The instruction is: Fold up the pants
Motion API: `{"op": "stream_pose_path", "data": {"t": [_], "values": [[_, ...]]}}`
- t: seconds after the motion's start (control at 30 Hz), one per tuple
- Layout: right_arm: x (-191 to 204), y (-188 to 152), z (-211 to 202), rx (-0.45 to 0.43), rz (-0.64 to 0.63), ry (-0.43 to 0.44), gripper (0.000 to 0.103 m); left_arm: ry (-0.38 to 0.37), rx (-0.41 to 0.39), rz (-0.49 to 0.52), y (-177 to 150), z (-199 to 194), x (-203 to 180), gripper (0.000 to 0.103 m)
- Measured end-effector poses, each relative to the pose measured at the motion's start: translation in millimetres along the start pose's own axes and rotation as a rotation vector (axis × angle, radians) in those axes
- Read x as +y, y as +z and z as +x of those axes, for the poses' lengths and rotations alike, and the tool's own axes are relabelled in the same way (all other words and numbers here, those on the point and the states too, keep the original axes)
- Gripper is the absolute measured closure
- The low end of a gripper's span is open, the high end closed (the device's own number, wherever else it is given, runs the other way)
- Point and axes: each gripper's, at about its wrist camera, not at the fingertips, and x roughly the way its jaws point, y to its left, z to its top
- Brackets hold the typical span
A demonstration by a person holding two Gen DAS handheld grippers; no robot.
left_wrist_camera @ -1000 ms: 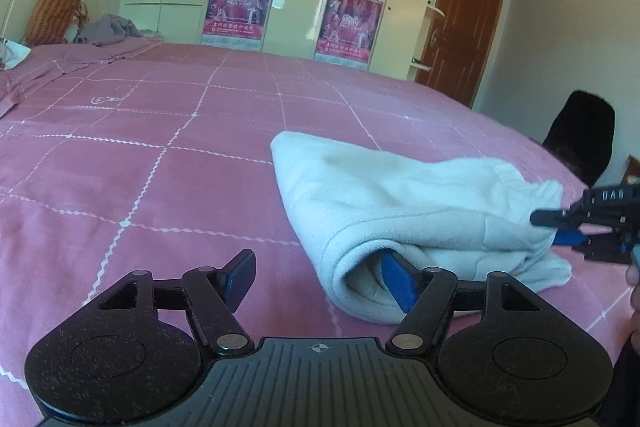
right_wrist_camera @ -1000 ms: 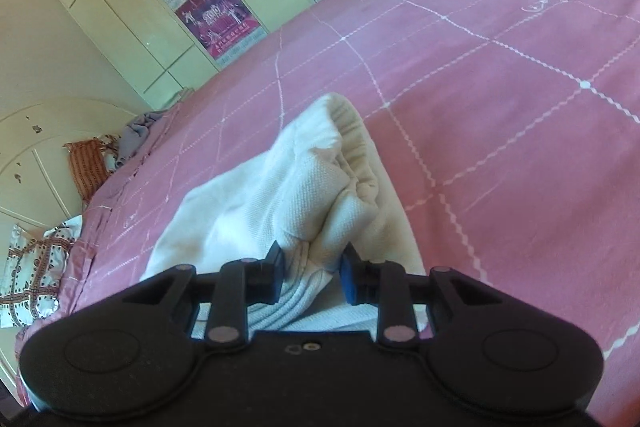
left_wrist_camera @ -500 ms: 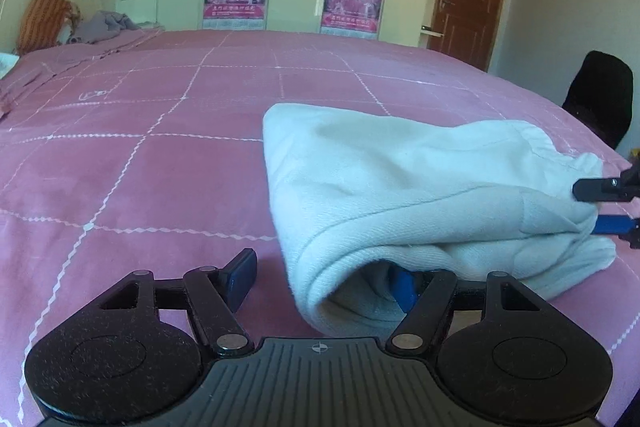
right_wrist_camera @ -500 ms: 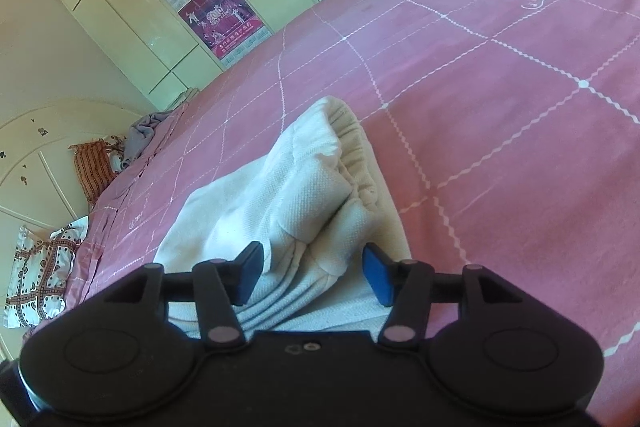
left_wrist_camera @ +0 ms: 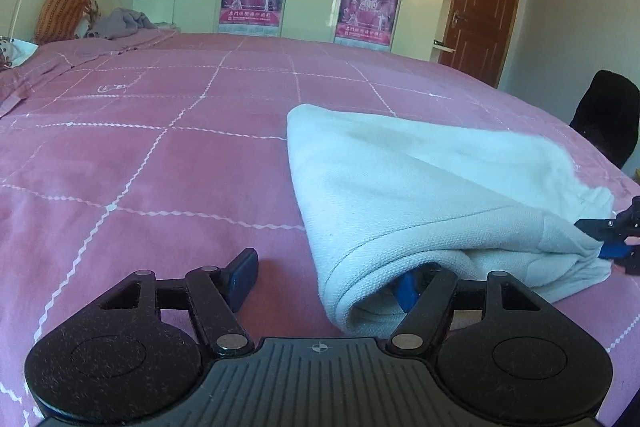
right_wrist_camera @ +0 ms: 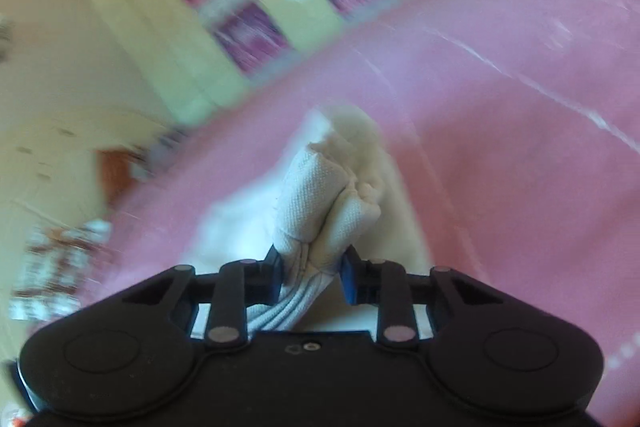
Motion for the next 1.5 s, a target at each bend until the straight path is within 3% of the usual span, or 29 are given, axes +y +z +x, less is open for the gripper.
{"op": "stream_pose_path", "data": {"t": [0.07,0.17,0.4,0.5,0.57,0.6,0.63,0.7,0.8,0.83,0.9,0.93,1.03,1.07,1.1,1.13,1.17,1.2,1.23,1.37,1.5], "values": [[-21,-6,4,0.016,0.080,0.041,0.075,0.009,-0.006,-0.002,0,-2,0,0.034],[-4,-4,2,0.008,-0.008,0.004,0.074,0.022,-0.017,-0.030,0,-4,5,0.034],[-2,-6,3,0.006,-0.015,0.015,0.074,0.019,-0.007,-0.050,0,-2,13,0.033],[1,-3,-4,-0.023,-0.014,0.037,0.075,0.069,-0.067,-0.012,2,-13,8,0.033],[0,-1,-14,-0.068,-0.001,0.101,0.075,0.062,-0.029,-0.033,1,-7,13,0.033],[0,-2,-11,-0.056,-0.011,0.086,0.074,0.051,-0.001,-0.045,0,-4,16,0.033],[-7,-6,8,0.046,-0.007,0.009,0.072,0.039,0.010,-0.054,0,-4,18,0.033],[-10,-5,5,0.045,0.010,0.024,0.072,0.016,0.052,-0.053,2,-12,21,0.032],[-6,0,-20,0.028,-0.031,0.007,0.064,0.000,0.088,-0.047,-1,-40,26,0.033],[-4,1,-32,0.004,-0.067,-0.013,0.063,-0.010,0.048,-0.067,1,-54,29,0.034],[3,4,-57,-0.082,-0.158,-0.053,0.071,-0.029,-0.025,-0.065,15,-66,27,0.058],[8,7,-63,-0.115,-0.205,-0.067,0.073,-0.041,-0.031,-0.045,26,-61,21,0.066],[38,21,-50,-0.134,-0.346,-0.057,0.075,-0.074,-0.058,0.016,52,-29,-8,0.066],[57,23,-28,-0.140,-0.454,-0.083,0.075,-0.082,-0.044,0.037,56,-14,-17,0.065],[57,23,-28,-0.140,-0.454,-0.083,0.074,-0.089,-0.013,0.053,55,1,-26,0.065],[62,21,-13,-0.123,-0.503,-0.106,0.073,-0.113,0.051,0.071,49,18,-32,0.053],[61,18,3,-0.084,-0.542,-0.150,0.073,-0.137,0.128,0.100,41,33,-36,0.049],[55,13,20,-0.017,-0.573,-0.220,0.073,-0.139,0.114,0.145,36,32,-39,0.049],[48,8,29,0.029,-0.591,-0.232,0.072,-0.143,0.106,0.174,38,27,-39,0.049],[50,21,11,-0.006,-0.595,-0.167,0.072,-0.136,0.015,0.152,67,20,-29,0.049],[63,57,25,-0.085,-0.538,-0.124,0.072,-0.096,0.056,0.174,93,63,-35,0.049]]}}
